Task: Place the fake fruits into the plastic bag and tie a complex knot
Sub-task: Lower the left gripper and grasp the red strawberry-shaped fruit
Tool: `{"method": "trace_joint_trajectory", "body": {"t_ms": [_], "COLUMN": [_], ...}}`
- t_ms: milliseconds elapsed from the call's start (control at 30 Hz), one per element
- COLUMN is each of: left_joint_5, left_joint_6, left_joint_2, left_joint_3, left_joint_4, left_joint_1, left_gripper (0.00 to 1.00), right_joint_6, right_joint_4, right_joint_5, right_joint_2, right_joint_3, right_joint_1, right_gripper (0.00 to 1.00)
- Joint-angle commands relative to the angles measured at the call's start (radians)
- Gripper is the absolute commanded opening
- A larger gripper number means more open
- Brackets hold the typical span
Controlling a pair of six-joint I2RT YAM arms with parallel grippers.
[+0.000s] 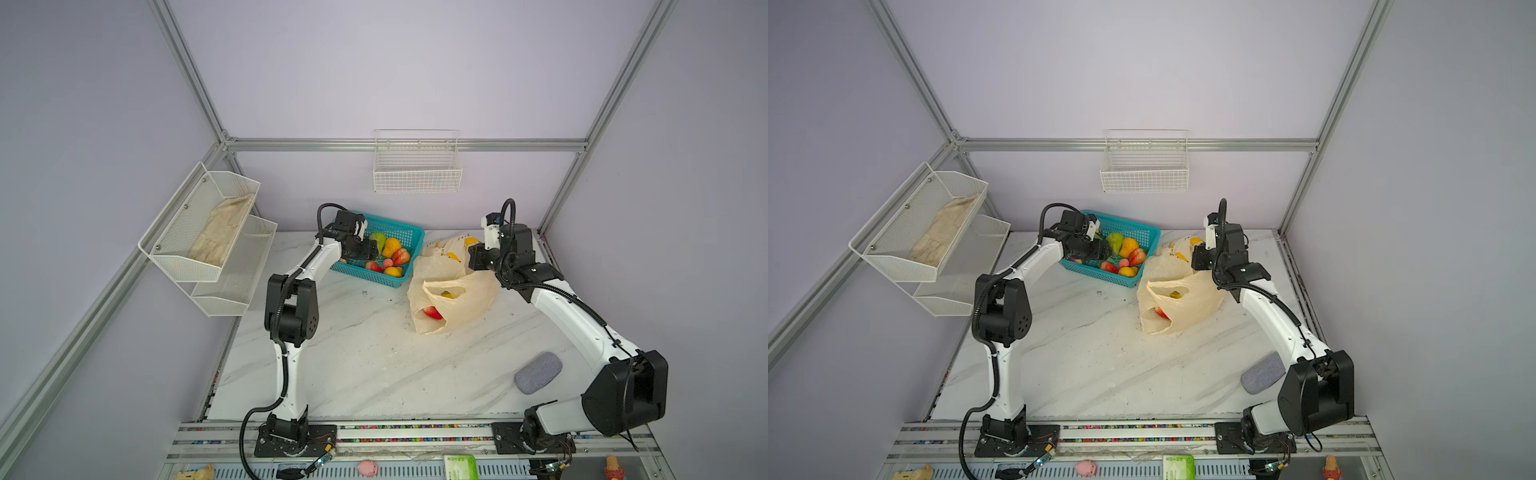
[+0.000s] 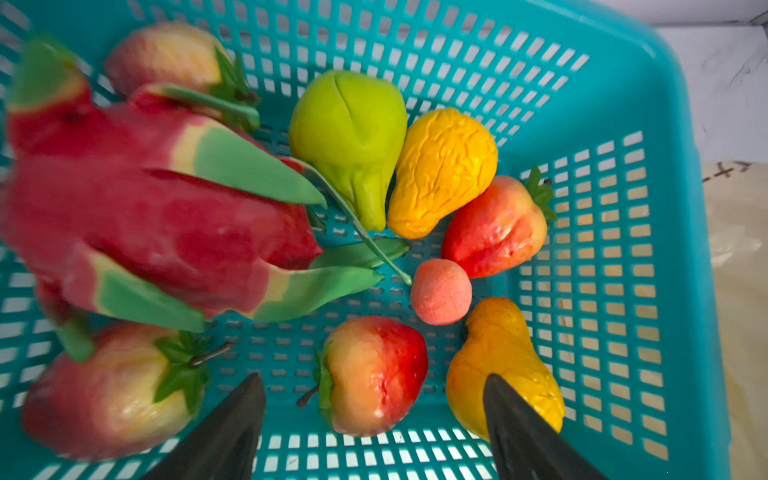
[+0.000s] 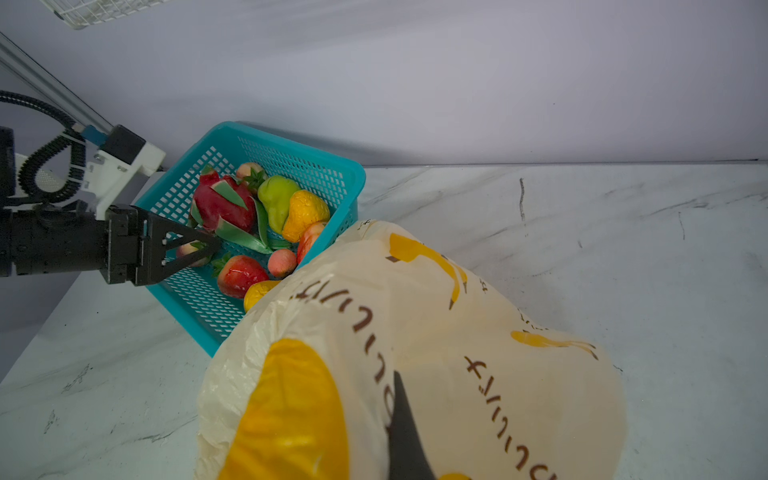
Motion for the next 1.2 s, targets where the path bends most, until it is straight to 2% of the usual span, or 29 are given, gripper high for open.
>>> {"method": "trace_joint_trajectory", "body": {"t_ms": [0, 267, 600, 900, 1167], "left_joint_5": [0.061, 0.089, 0.083, 0.099, 0.129], "left_joint_6": [0.017, 0.043, 0.158, 0.184, 0.162], "left_joint_2": [0.019, 0.111, 0.230, 0.282, 0.303], "left_joint_3": [0.126, 0.199, 0.363, 0.401, 0.425], "left_joint_4": [-0.042, -0.106, -0.285, -0.310, -0.310], "left_joint_1": [0.001, 0.000, 0.000, 0.000, -0.001], "left_gripper": [0.82, 0.82, 0.75, 0.73, 0.60], "right_joint_6": [-0.001, 0.000, 0.000, 0.003, 0.005], "right_joint_4": [0.022, 0.025, 0.030, 0.032, 0.031], "right_joint_5": [-0.001, -0.010, -0.011, -0.013, -0.013], "right_joint_2": [0.003, 0.000, 0.003, 0.009, 0.009], "right_joint_3": [-0.008, -0.014, -0.025, -0.030, -0.028], "right_joint_1": [-0.002, -0.002, -0.001, -0.002, -0.001], "right_gripper": [0.00, 0.00, 0.00, 0.00, 0.00]}}
